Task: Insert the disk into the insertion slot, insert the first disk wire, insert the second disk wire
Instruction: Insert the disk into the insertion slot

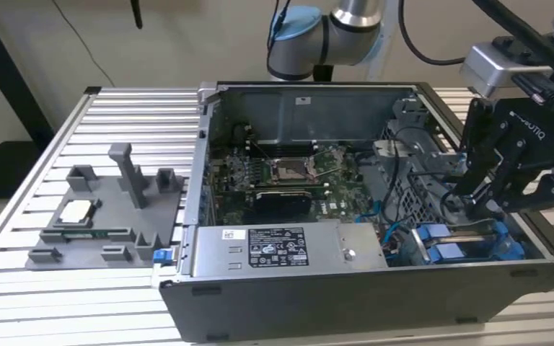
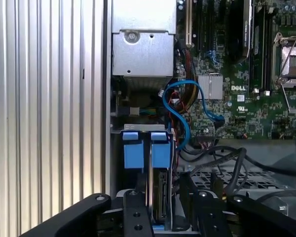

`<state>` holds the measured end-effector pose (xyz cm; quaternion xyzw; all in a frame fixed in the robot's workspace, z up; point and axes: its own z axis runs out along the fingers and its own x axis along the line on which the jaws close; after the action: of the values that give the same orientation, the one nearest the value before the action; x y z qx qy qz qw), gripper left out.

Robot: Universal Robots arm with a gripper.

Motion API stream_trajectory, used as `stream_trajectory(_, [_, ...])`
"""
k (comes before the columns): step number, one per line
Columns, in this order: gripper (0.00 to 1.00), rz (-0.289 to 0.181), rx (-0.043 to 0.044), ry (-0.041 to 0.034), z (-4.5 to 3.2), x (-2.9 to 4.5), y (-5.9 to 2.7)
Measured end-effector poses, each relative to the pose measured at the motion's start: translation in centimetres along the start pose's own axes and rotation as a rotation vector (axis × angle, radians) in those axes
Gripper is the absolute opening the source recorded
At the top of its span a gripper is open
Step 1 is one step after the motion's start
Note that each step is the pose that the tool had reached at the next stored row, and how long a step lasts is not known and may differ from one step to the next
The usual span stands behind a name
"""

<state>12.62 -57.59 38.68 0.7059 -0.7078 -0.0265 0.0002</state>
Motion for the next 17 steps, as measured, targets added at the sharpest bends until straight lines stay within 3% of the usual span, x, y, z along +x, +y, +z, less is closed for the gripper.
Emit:
stream_trajectory(8, [0.4, 0.0, -0.0003, 0.0, -0.55, -0.57, 0.02])
stream_trajectory(17, [0.4, 0.0, -0.0003, -0.0001, -0.59, -3.16, 0.03])
